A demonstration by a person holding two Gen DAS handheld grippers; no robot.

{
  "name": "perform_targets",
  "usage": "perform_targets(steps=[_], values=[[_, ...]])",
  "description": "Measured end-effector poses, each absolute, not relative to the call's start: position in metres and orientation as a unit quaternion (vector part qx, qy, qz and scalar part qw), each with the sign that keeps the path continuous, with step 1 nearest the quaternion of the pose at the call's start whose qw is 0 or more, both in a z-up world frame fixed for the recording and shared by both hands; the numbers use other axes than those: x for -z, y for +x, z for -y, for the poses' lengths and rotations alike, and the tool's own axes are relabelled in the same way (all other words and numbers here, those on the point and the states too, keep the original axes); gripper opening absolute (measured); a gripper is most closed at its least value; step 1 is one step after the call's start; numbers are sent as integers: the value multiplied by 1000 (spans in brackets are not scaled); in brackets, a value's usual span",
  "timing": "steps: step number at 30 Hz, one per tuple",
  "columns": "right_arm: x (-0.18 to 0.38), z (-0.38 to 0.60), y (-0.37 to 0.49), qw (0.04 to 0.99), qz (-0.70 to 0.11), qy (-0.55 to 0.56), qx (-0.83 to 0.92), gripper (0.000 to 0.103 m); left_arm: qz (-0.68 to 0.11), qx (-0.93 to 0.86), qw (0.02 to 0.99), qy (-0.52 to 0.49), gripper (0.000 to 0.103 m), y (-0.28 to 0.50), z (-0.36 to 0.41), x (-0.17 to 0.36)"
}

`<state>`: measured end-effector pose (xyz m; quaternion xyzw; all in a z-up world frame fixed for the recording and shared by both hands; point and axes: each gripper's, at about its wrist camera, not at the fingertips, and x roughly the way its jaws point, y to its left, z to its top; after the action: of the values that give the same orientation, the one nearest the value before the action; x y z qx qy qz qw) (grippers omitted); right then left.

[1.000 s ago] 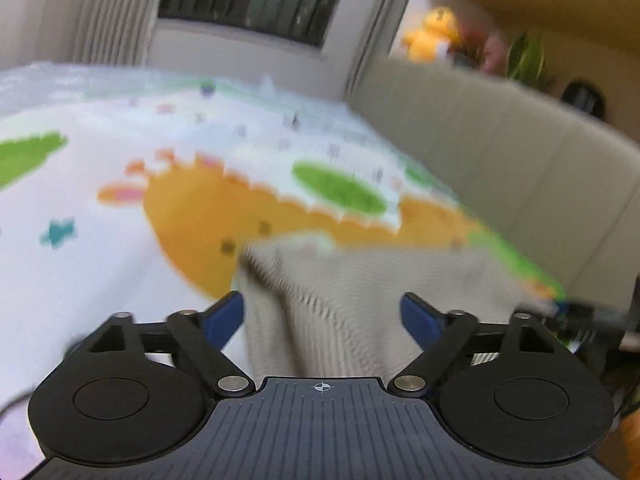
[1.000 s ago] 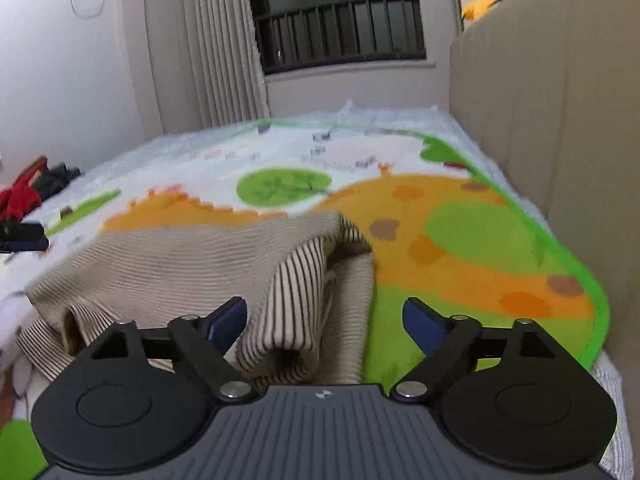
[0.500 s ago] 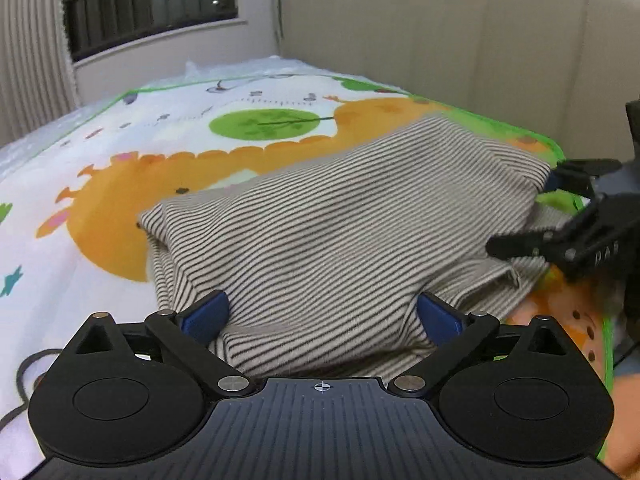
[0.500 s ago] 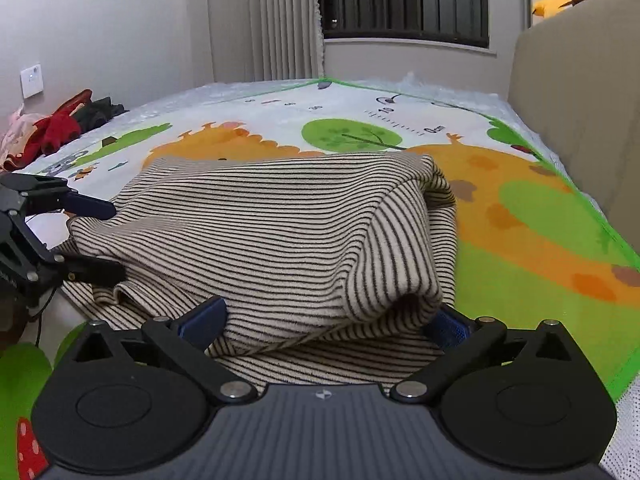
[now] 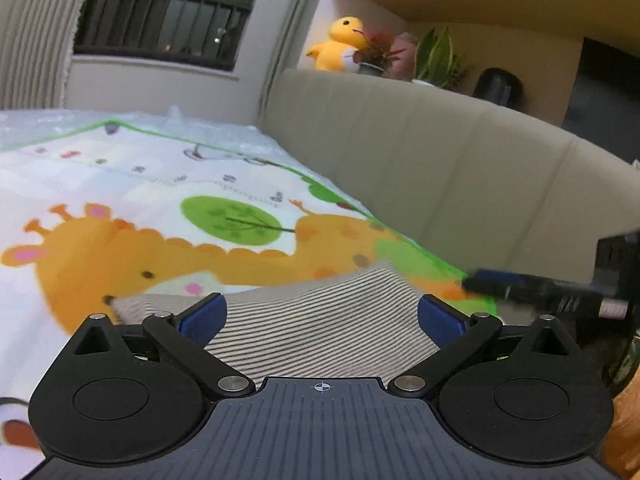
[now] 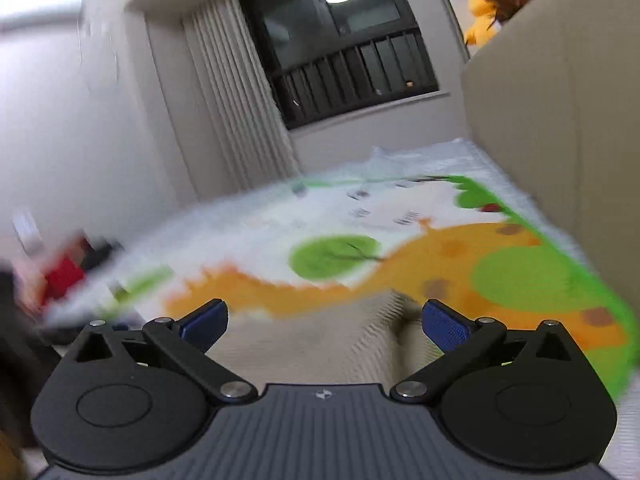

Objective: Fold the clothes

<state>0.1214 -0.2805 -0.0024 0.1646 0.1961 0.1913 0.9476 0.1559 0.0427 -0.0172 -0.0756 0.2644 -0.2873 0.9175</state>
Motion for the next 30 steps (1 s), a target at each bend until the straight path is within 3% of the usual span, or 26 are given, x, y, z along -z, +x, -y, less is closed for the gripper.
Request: perform_targets(steps=[4,6,14,30], values=[[29,264,164,924,-252,194,-212,103,-338,262,902,-57,103,172,-29,62],[57,258,181,921,-288,181,-191,103,-314,270,910,-29,103,167,-27,75],[79,262,170,940,-248,170,-161,103,-283,285,915,-31,103,162,-33,85],[85,269,166,930,-269,209,-141,103,-274,284,919,-30,103,155,-34,88]])
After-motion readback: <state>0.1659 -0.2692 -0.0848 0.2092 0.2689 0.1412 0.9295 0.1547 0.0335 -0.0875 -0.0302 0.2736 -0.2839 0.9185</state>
